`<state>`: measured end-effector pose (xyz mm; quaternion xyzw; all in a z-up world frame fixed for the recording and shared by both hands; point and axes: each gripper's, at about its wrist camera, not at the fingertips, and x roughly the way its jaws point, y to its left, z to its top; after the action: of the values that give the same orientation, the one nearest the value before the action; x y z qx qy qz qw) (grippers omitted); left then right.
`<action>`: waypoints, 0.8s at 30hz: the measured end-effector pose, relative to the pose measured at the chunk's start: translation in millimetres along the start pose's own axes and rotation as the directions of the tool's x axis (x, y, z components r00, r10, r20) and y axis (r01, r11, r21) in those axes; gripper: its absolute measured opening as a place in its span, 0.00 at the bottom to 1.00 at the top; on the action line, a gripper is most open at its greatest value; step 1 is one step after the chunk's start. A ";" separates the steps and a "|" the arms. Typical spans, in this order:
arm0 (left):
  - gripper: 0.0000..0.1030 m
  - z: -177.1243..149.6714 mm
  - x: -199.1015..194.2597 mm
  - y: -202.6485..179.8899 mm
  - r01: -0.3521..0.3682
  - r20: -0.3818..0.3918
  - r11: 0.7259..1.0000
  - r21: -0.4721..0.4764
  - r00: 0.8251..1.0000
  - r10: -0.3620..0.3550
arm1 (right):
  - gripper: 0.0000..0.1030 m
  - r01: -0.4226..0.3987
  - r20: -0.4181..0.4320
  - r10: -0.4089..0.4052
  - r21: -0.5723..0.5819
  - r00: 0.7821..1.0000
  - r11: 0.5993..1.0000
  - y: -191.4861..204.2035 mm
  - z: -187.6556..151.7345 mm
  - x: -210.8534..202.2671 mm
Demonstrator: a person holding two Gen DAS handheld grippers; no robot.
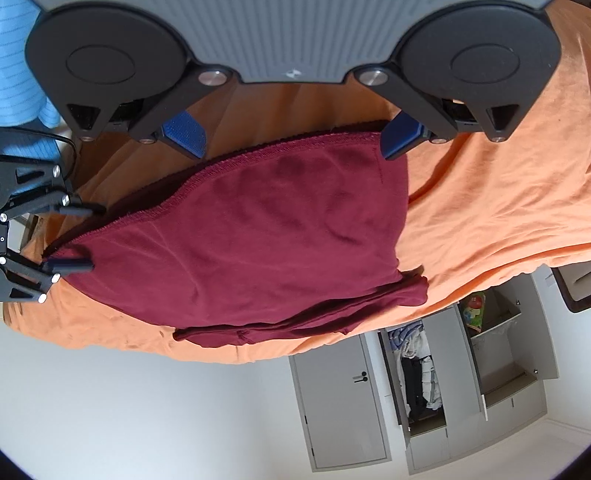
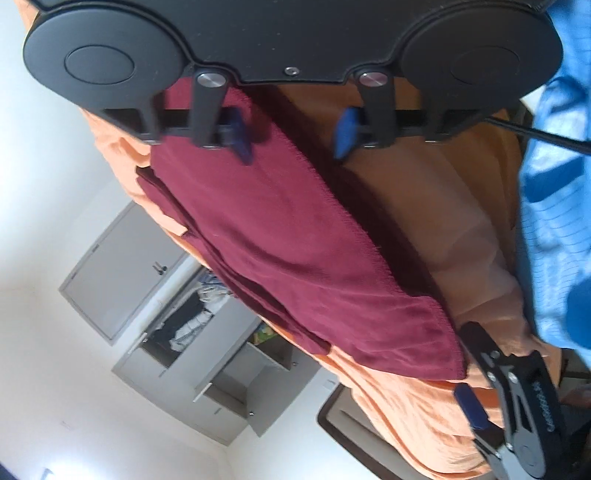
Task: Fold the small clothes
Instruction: 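Grasp the shirt hem with the right gripper and lift it toward the collar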
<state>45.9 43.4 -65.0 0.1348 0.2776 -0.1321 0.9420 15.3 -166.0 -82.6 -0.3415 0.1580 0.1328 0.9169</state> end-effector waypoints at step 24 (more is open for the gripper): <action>0.99 16.6 24.6 -29.6 0.011 0.078 0.994 0.111 0.997 -0.019 | 0.07 -0.109 0.133 0.071 0.304 0.989 0.946 -79.3 50.8 -17.2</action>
<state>64.4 6.2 -70.6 0.1791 0.2336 -0.1594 0.9423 37.5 -192.5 6.7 -0.1768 0.1368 0.1686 0.9600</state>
